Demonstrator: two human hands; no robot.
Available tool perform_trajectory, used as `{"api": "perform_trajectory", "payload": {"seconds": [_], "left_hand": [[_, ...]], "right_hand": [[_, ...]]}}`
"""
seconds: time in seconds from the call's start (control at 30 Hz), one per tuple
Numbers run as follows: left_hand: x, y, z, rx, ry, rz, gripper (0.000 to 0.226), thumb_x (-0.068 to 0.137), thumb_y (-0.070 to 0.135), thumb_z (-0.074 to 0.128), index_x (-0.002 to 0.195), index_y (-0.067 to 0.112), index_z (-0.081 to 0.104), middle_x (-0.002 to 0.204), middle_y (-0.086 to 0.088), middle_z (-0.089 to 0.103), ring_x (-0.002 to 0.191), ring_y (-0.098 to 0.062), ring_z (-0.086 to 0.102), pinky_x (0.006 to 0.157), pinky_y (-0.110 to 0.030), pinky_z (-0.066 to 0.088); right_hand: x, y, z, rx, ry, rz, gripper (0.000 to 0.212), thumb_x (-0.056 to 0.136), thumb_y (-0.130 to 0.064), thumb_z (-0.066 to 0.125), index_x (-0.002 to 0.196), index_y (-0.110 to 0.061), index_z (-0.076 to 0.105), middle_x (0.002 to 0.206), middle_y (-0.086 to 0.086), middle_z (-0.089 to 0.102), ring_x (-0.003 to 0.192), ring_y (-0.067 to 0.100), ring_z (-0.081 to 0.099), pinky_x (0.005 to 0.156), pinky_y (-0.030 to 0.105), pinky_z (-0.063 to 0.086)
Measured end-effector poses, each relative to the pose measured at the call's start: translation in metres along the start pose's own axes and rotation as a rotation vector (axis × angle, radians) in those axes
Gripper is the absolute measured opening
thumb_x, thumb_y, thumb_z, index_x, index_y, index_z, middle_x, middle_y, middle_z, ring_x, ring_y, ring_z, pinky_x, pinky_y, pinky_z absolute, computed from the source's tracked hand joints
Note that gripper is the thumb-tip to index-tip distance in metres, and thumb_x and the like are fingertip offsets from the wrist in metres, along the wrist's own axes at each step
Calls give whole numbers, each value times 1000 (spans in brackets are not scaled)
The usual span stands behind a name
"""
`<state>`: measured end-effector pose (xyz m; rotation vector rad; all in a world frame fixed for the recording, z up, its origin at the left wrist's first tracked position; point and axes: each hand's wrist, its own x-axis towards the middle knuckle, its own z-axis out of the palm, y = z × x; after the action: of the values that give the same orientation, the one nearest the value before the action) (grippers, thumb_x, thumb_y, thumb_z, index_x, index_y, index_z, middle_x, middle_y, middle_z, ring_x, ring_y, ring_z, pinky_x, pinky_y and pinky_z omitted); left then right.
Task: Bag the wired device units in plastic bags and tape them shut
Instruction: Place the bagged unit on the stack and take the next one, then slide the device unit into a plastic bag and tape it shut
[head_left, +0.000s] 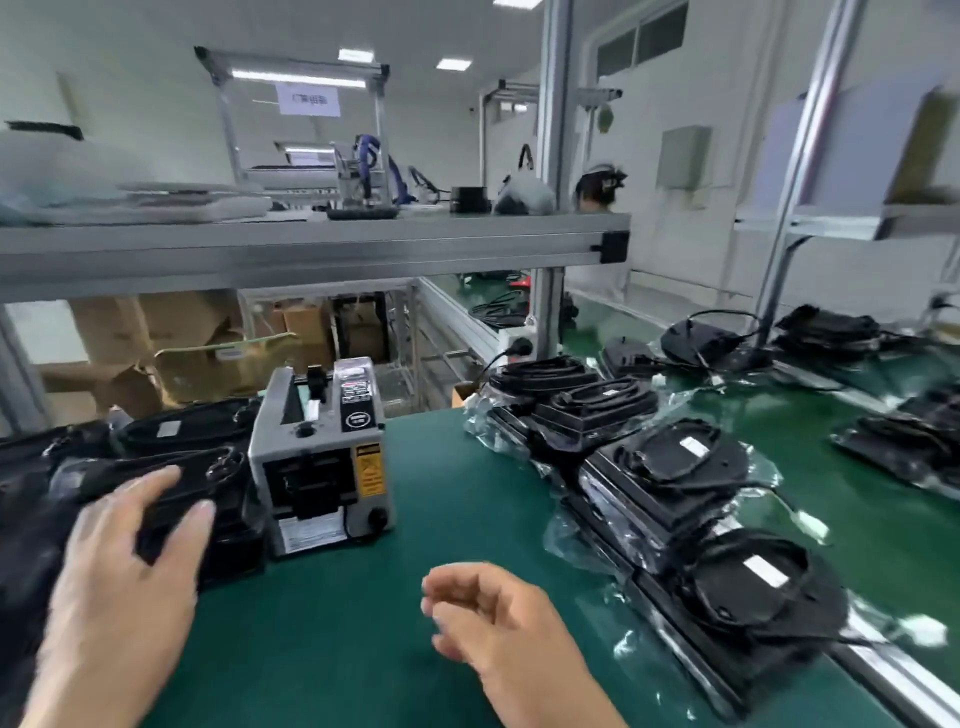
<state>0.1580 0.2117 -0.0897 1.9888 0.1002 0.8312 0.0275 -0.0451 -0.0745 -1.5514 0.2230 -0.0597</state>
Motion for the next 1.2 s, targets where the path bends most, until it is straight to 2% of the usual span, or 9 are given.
{"api": "perform_trajectory", "payload": {"seconds": [0.17,0.27,0.37,0.47,0.53,0.67,0.8,1.03,1.2], "left_hand": [[-117,124,74,-173,-605,32,32,89,37,67,117,49,56,121,26,56,111,2,51,90,-26,39],[-165,155,114,-189,-843,-54,35,93,36,64,126,37,55,119,24,58,113,2,54,98,-24,41],[-200,180,138,-196,-1047,-150,30,94,41,61,122,34,53,109,24,59,92,17,56,79,-5,42],[-222,198,151,-229,-1119,-274,13,93,44,60,100,37,51,96,24,56,77,13,54,77,-14,47],[-231,208,153,-253,-1092,-330,17,94,41,60,83,32,49,85,19,54,73,3,50,74,-24,47],[-240,219,152,-340,-997,-480,18,97,34,58,87,21,51,87,7,53,74,-7,46,61,-22,35],[-243,220,152,-361,-1008,-580,17,99,34,55,90,19,54,92,9,54,80,-4,47,78,-29,36],[-240,209,144,-405,-1070,-624,34,100,42,49,111,13,65,125,0,63,119,-19,55,112,-45,37],[-233,197,120,-614,-1108,-688,42,105,34,42,97,20,81,107,0,77,100,-15,72,96,-39,49]], "right_hand": [[-33,2,-73,34,253,-119,25,90,2,64,93,-19,76,92,-4,78,94,10,73,95,37,56],[-59,0,-115,-11,408,-256,28,88,-5,66,99,-29,76,98,-14,77,96,-2,69,85,15,52],[-71,-1,-172,-75,728,-327,30,89,-17,67,108,-40,70,112,-26,69,101,-15,61,80,7,45],[-59,10,-232,-280,909,-172,42,92,-21,63,132,-33,56,137,-11,54,115,9,55,97,22,44],[-43,19,-263,-435,903,-38,52,95,-24,60,145,-17,46,150,3,46,127,24,49,108,38,36],[-6,28,-293,-709,743,147,61,100,-42,49,145,-2,41,149,18,47,135,32,46,106,37,37],[13,33,-293,-912,488,302,63,102,-56,28,129,-8,58,133,15,61,121,32,57,101,37,45],[-21,29,-269,-802,503,140,48,101,-52,31,98,-15,61,104,7,68,97,26,60,84,36,45],[-60,-5,-248,-714,313,54,40,85,-62,46,105,-30,59,98,-5,70,93,15,65,87,34,52]]}}
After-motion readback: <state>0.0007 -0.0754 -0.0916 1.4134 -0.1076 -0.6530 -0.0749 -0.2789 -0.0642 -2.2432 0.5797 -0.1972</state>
